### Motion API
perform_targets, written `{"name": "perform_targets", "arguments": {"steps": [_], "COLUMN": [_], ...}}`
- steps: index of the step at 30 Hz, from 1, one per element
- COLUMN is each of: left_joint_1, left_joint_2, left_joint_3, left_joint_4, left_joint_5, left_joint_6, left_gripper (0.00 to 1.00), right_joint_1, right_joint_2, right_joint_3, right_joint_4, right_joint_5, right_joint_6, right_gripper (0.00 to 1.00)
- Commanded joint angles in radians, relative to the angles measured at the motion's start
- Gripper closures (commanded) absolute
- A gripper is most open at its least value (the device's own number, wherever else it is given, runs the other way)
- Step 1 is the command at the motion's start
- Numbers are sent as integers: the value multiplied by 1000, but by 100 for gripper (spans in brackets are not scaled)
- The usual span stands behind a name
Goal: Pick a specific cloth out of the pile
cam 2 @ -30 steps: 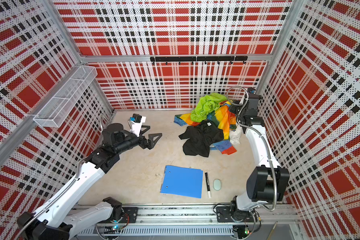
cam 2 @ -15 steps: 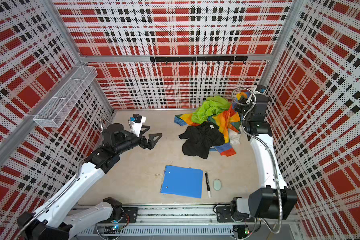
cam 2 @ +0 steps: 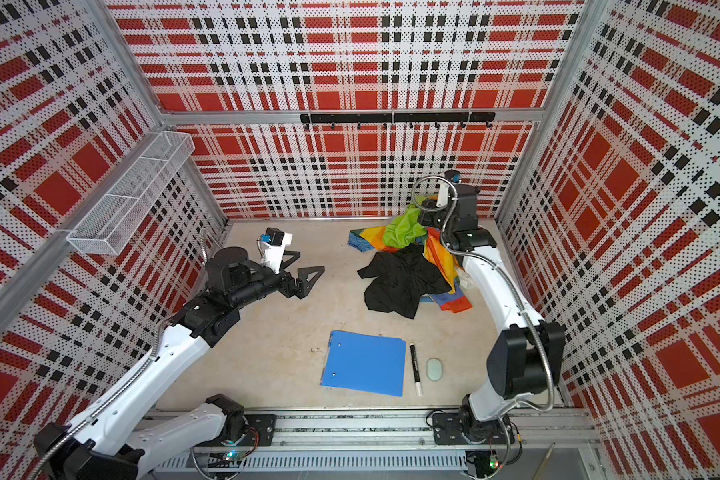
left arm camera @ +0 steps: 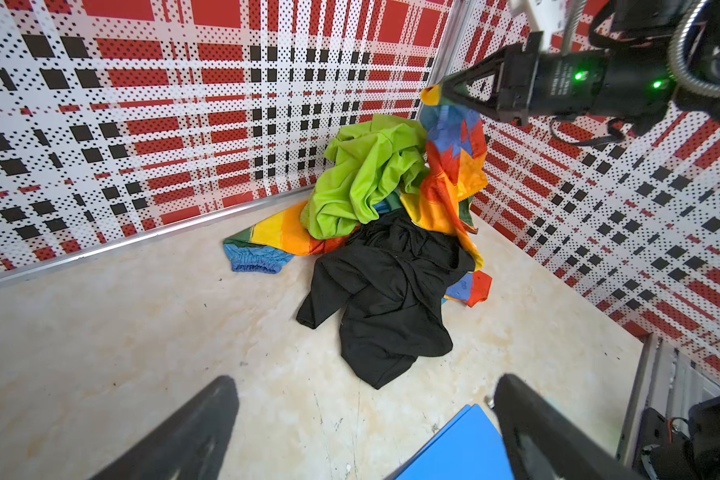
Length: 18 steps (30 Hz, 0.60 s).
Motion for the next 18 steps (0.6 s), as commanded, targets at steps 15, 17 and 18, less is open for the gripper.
{"name": "perform_targets", "arguments": {"steps": [15,17,18], "left_joint_1": [-27,-29,-30], "left_joint_2": [9,12,10], "left_joint_3": [0,0,1], "left_joint_4": [4,4,4], "left_joint_5": [-36,-33,-33], "left_joint_6": [6,4,4], "left_gripper": [1,1,1], "right_joint_1": [115,116,115], "right_joint_2": [499,456,429], "right_joint_3": [4,-23,-35], "right_joint_4": [139,142,141], "right_joint_5": [0,0,-1], "right_joint_6": [77,64,56], "right_gripper": [88,78,72]}}
